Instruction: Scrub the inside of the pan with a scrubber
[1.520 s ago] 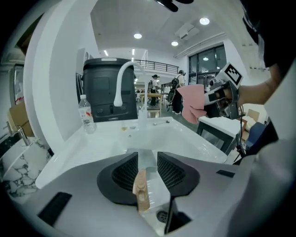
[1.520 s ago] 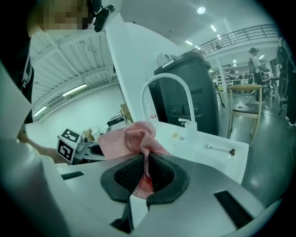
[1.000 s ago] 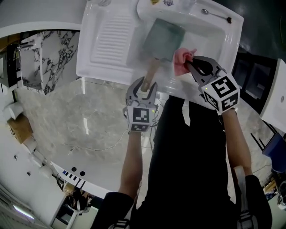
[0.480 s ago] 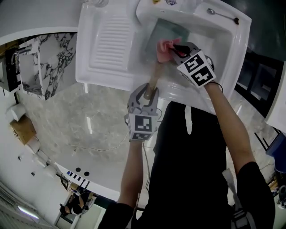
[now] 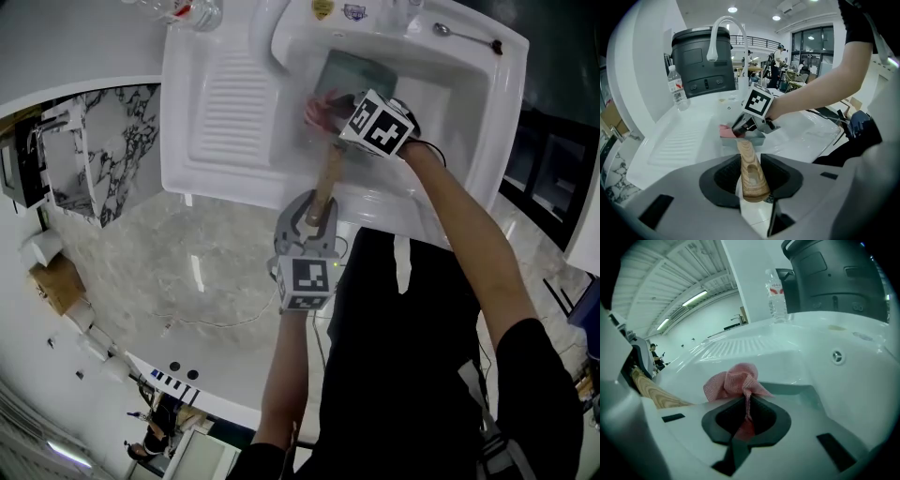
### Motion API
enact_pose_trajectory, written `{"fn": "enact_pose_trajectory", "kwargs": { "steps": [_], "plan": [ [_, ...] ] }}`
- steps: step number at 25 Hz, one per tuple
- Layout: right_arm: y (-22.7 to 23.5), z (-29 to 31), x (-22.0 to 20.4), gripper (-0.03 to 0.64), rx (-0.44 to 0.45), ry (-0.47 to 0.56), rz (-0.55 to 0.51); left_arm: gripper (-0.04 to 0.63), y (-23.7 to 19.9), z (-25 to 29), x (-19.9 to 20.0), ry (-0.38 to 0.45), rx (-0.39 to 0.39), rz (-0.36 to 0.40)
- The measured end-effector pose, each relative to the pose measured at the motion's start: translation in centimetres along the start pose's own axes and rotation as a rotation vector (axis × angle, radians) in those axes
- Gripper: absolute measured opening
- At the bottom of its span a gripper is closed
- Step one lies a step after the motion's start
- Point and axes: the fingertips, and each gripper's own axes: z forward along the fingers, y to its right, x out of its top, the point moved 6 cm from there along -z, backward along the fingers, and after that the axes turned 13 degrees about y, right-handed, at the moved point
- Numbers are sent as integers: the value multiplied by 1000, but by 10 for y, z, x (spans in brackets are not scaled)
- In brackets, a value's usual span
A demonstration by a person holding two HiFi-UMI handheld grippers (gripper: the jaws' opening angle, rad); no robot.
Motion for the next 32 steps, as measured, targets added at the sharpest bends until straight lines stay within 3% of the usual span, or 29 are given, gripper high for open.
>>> {"fn": "enact_pose_trajectory", "kwargs": {
  "steps": [11,14,17,21,28,32],
  "plan": [
    [-14,19,8,38,207,57,-24,151,-1,1,-4,-5,-32,3],
    [-12,21,8,38,224,63,-43,152,-1,0,-8,-27,-27,-10],
    [-8,24,4,38,161,31,-93,150,0,0,-5,-20,-19,11],
    [16,29,-1,38,-9,-34,-172,150,-1,1,-4,-22,-27,13],
    [60,39,-11,38,-219,-131,-282,150,0,3,-5,-25,-39,7],
    [77,44,-14,38,-300,-189,-342,150,0,3,-1,-36,-47,10]
  ]
}}
